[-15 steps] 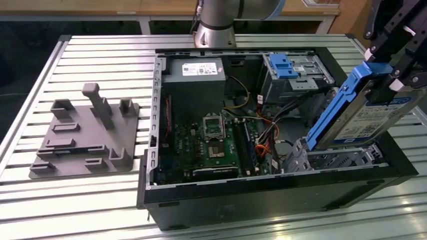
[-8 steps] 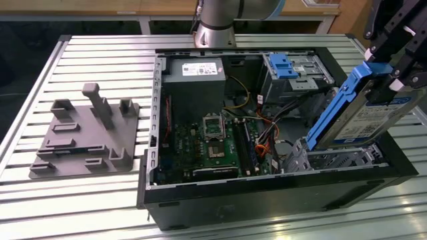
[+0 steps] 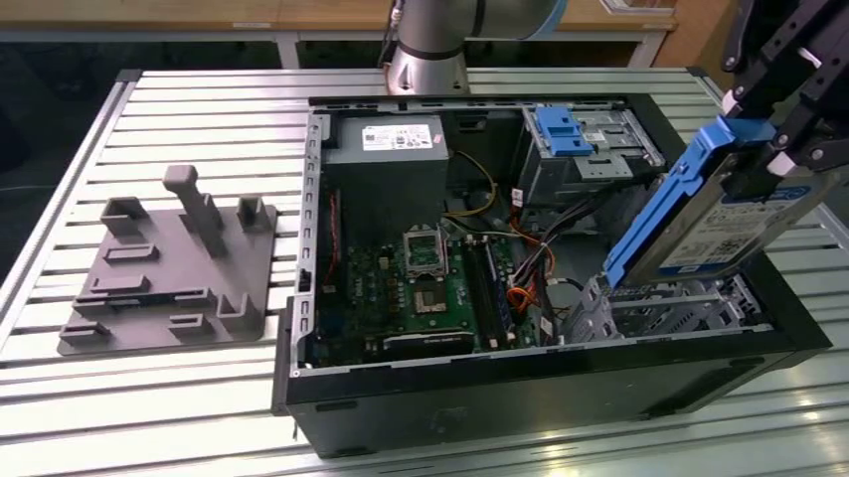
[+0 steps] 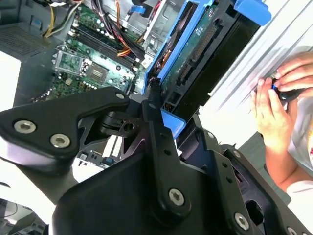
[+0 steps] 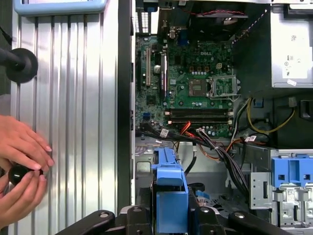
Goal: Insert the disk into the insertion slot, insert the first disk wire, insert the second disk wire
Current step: 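Insert the disk into the insertion slot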
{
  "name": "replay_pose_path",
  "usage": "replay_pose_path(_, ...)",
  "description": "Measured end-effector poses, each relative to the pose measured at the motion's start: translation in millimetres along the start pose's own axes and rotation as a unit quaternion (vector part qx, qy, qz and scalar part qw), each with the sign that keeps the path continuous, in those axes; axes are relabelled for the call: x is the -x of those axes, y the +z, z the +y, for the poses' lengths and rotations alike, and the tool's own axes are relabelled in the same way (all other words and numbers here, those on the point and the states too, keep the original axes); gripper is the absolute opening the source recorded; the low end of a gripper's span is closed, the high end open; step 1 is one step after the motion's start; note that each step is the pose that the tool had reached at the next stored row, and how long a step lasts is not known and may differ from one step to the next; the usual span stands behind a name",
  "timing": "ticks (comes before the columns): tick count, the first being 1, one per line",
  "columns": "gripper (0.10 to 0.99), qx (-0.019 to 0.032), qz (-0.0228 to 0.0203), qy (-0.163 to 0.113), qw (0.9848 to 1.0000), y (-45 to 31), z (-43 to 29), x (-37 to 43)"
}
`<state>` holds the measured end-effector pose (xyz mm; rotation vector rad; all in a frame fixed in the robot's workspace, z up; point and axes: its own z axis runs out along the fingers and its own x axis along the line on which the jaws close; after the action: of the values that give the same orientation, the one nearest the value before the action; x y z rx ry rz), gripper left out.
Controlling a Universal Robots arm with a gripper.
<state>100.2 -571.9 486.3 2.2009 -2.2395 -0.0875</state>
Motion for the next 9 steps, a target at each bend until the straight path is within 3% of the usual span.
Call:
replay_pose_path(2,0.365,0.0001,-0.0036,0.000,1.0000,0.0,0.0,-0.4)
replay_pose_path(5,0.365,0.0002,-0.0136,-0.001,0.9999,0.0,0.0,-0.9)
replay_pose_path(9,0.365,0.0003,-0.0152,-0.001,0.9999,0.0,0.0,-1.1)
